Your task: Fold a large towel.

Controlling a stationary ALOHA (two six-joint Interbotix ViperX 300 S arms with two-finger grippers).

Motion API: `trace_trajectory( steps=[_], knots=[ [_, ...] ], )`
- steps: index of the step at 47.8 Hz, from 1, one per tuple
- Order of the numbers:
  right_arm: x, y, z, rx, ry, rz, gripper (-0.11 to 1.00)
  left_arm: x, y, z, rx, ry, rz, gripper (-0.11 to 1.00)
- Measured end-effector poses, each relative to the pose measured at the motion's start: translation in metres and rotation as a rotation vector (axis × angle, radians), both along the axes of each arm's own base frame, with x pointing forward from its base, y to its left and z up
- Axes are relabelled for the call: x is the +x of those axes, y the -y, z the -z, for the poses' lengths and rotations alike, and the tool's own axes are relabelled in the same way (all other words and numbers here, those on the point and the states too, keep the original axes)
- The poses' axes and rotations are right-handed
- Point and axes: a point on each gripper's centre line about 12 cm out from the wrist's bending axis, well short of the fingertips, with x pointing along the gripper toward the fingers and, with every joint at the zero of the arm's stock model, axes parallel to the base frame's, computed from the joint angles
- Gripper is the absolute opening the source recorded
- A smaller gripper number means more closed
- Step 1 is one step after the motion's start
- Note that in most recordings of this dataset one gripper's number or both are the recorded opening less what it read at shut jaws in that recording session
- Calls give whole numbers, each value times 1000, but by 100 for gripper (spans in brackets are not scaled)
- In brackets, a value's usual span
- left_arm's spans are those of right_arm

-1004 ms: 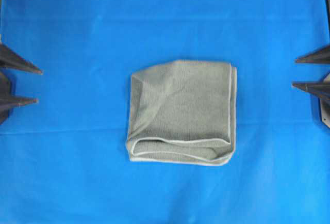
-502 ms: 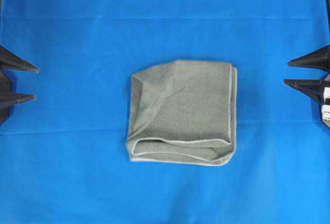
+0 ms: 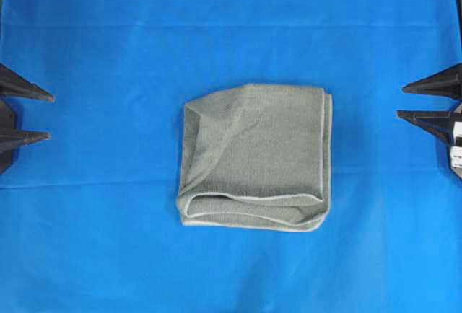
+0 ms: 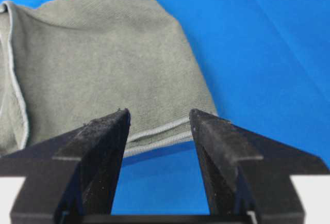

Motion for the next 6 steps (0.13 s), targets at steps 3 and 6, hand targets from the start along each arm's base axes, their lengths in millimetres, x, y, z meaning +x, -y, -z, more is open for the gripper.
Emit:
trace_trajectory(
  steps=[3,6],
  knots=[
    [0,0,0,1,1,0,56,0,0,0,1,0,0,68],
    [0,0,0,0,-1,-1,56,0,0,0,0,0,0,68]
  ],
)
